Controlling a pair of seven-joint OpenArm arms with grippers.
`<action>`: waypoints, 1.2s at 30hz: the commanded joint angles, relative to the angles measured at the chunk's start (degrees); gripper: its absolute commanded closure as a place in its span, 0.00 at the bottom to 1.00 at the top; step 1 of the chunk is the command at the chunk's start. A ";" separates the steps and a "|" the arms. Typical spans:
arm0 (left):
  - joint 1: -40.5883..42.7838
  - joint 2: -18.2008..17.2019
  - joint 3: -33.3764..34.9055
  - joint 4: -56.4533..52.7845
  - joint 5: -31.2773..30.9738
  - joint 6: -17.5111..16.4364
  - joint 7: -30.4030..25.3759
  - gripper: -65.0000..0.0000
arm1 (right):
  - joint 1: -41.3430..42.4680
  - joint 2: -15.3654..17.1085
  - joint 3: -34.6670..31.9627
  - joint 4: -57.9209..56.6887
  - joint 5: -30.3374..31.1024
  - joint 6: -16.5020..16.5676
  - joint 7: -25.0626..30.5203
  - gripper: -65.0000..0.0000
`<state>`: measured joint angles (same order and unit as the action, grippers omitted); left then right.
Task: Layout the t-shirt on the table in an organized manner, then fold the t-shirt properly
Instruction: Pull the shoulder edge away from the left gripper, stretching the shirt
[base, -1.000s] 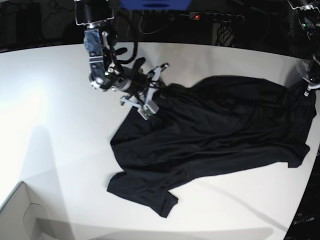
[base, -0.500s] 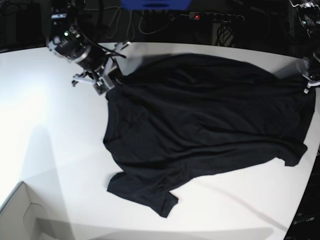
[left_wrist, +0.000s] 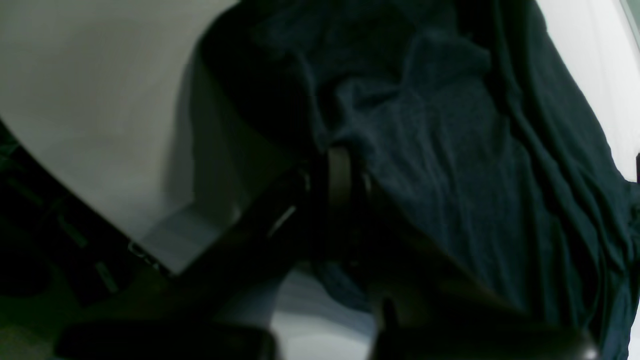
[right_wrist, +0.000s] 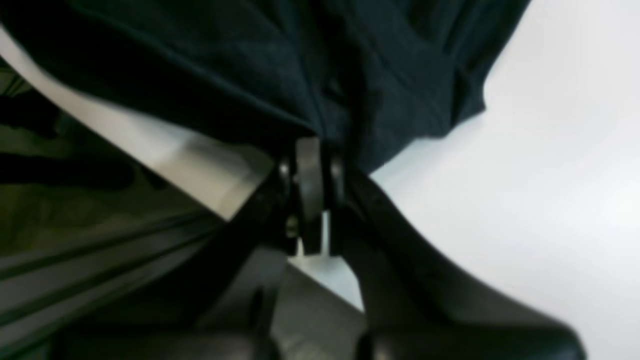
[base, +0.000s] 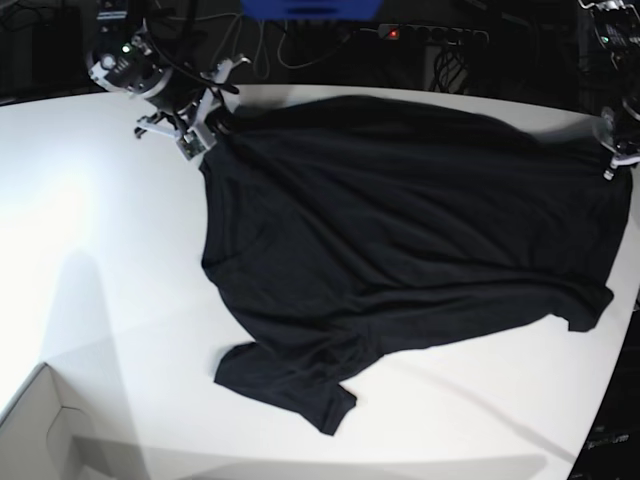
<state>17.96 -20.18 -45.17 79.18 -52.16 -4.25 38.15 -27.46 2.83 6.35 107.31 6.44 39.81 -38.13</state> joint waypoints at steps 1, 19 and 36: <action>0.29 -1.40 -0.42 1.04 -0.72 -0.28 -1.01 1.00 | -0.19 0.11 0.20 1.05 0.90 0.19 1.25 1.00; -0.15 -1.75 -6.13 14.14 -0.81 -0.28 -1.01 1.00 | -1.59 -1.47 3.54 9.48 1.26 0.19 17.78 1.00; -3.14 1.77 0.20 6.49 -0.54 -0.28 -1.10 1.00 | 6.32 -3.31 15.94 7.37 7.76 0.19 12.94 1.00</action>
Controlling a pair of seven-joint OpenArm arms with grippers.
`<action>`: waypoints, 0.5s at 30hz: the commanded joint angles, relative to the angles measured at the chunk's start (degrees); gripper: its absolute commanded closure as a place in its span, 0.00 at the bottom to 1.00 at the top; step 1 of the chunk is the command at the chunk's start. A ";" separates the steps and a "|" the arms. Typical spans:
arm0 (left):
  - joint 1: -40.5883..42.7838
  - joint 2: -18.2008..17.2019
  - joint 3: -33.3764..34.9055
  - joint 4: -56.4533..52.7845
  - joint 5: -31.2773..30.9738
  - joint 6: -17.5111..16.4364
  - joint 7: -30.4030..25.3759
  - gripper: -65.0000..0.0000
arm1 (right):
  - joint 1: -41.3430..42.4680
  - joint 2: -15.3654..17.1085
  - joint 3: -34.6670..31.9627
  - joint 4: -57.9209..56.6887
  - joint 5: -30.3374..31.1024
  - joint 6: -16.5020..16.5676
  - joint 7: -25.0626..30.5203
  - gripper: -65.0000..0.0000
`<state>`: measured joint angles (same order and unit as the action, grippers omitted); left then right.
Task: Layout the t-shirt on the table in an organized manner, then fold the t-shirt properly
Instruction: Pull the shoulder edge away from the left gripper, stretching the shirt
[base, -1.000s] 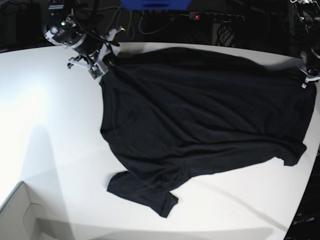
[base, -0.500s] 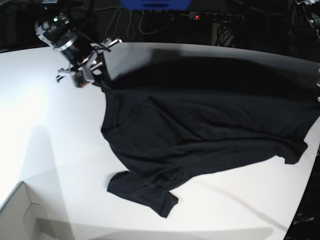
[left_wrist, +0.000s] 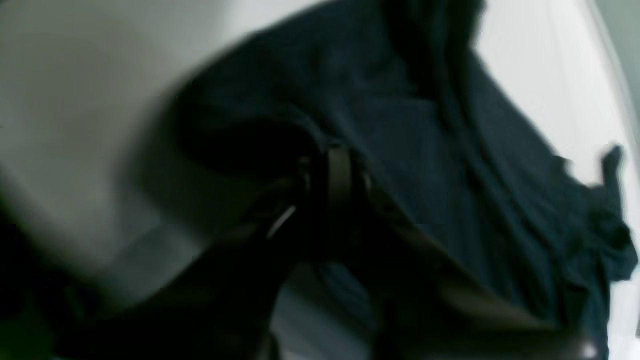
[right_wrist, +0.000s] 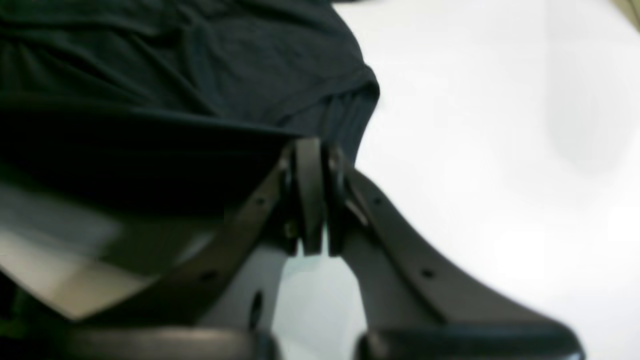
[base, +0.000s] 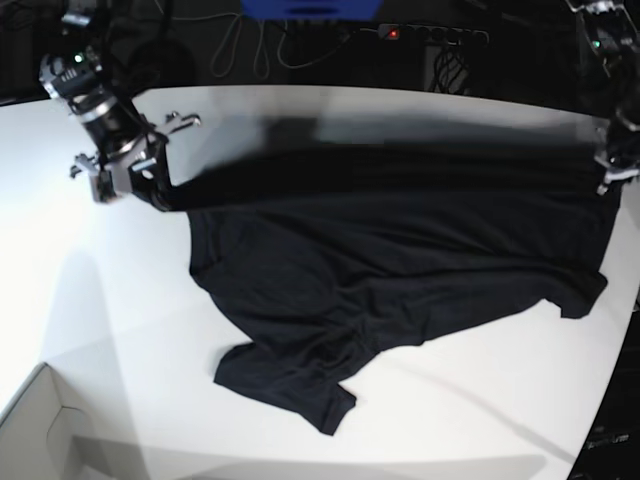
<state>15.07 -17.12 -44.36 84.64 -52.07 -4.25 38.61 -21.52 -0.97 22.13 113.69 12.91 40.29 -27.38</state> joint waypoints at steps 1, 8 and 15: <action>-0.70 -1.29 -0.08 1.12 -0.80 -0.28 -1.56 1.00 | 1.43 0.49 0.16 0.99 1.29 -0.29 0.69 1.00; -8.35 -1.38 0.45 4.46 -0.37 -0.28 -1.47 1.00 | 8.29 2.69 -0.11 -1.29 1.29 -0.29 -5.11 1.00; -17.14 -2.70 3.96 -2.75 -0.28 -0.28 -1.38 1.00 | 11.89 4.71 -0.02 -8.33 1.29 -0.29 -5.72 1.00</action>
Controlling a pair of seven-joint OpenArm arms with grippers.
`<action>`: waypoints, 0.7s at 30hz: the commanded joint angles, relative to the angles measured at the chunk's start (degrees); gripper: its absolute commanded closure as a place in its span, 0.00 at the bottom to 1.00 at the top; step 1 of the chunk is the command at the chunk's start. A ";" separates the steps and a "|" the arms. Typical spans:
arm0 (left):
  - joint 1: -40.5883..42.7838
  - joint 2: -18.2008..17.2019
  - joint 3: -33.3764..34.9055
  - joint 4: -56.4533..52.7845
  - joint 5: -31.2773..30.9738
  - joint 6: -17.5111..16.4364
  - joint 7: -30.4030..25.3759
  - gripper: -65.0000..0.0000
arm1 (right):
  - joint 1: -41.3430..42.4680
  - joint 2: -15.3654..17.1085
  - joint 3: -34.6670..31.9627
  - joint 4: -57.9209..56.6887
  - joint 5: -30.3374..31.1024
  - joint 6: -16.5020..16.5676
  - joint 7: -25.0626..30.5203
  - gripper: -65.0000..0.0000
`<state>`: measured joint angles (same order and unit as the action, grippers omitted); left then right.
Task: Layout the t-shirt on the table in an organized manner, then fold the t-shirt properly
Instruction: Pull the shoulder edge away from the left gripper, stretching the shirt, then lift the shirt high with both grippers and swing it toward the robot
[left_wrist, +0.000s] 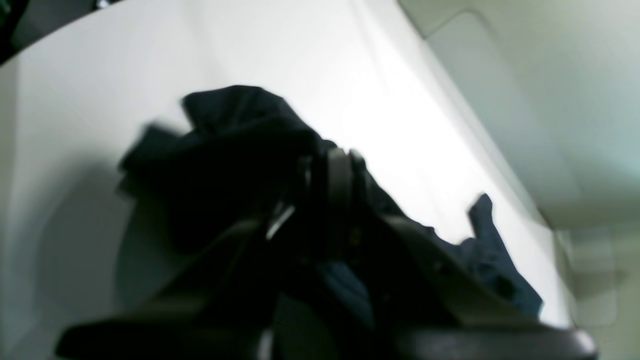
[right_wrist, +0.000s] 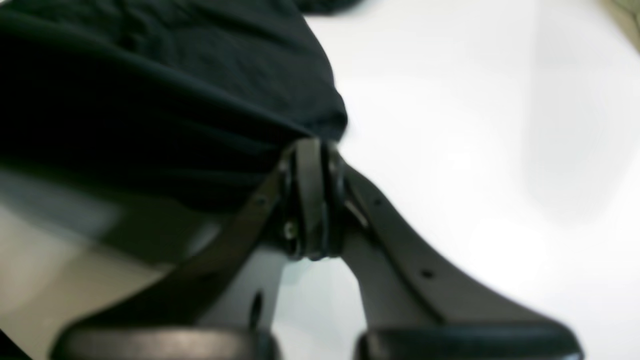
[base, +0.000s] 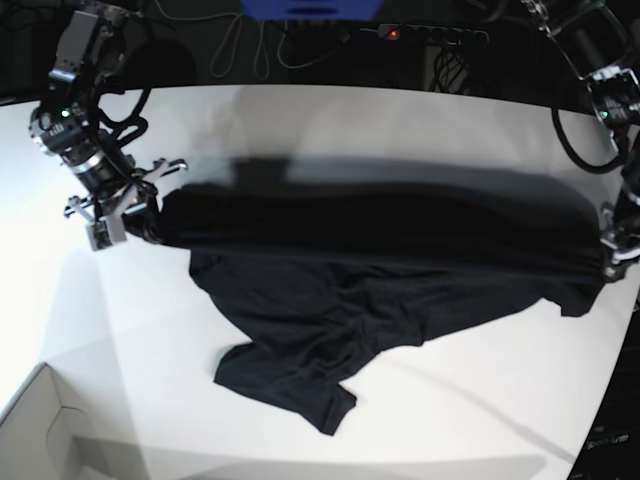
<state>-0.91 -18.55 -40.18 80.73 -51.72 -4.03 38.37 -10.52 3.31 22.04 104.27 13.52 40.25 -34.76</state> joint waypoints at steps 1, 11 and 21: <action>-1.86 -1.98 1.28 -0.33 -0.63 -0.49 -1.14 1.00 | 1.34 0.42 0.07 0.21 0.68 -0.25 1.66 1.00; -8.37 -2.77 9.11 -10.79 -0.63 -0.49 -1.75 1.00 | 4.24 1.30 0.16 -5.15 0.59 -0.25 1.66 1.00; -3.53 -2.86 8.40 1.60 -1.15 -0.49 -1.23 1.00 | 4.24 2.36 0.07 -5.85 0.68 -0.25 2.10 1.00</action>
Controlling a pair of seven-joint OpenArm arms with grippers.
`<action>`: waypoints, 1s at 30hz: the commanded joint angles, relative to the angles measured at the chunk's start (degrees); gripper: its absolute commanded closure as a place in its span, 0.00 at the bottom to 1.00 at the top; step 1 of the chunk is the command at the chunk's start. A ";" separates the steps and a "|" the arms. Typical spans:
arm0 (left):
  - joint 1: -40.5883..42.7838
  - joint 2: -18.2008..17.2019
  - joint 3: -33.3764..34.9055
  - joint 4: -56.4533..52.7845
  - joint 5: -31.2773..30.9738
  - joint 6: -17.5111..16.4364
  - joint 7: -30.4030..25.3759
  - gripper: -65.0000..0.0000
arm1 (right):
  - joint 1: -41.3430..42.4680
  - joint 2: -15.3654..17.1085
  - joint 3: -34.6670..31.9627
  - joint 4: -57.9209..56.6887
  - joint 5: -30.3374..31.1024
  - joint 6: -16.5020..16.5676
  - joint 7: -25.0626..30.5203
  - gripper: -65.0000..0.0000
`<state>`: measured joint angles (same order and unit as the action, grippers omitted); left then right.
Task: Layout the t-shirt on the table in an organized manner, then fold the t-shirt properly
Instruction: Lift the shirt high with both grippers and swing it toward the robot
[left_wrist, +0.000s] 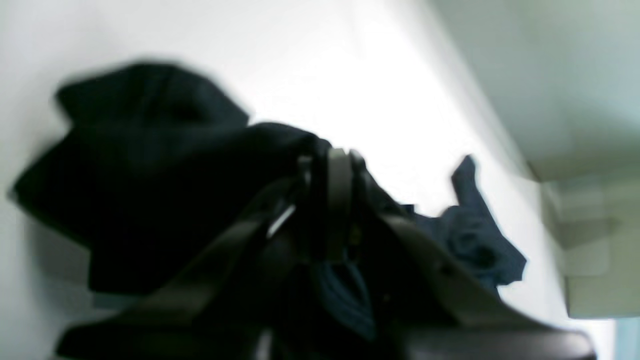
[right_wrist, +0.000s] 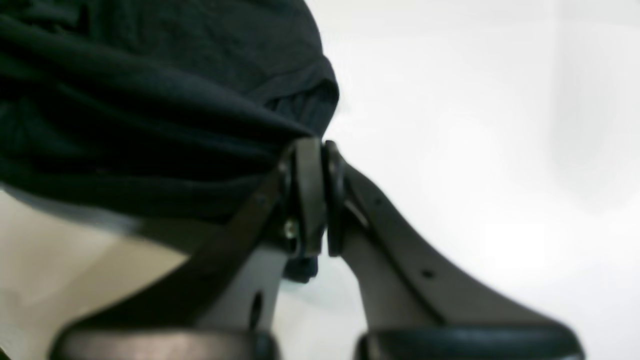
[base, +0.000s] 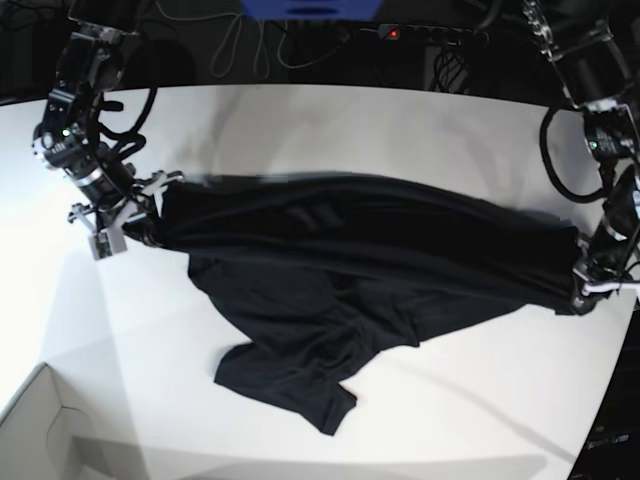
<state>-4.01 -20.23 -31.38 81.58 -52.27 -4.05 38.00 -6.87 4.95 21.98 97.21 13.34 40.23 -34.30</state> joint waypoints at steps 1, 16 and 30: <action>1.42 -1.18 -0.93 3.47 -0.61 -0.47 -0.86 1.00 | 0.59 0.72 0.22 1.38 0.85 -0.23 1.73 1.00; 9.51 -2.41 -9.81 21.58 -0.78 -0.47 -0.86 1.00 | 0.32 0.54 0.40 17.91 1.21 -0.23 1.12 1.00; -0.87 -8.39 -7.00 22.11 -0.78 -0.47 -0.94 1.00 | 5.16 0.72 0.13 19.23 1.21 -0.23 1.21 1.00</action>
<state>-3.86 -27.46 -38.13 102.98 -52.62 -4.27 38.83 -2.66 5.04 21.96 115.28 13.85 40.23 -34.89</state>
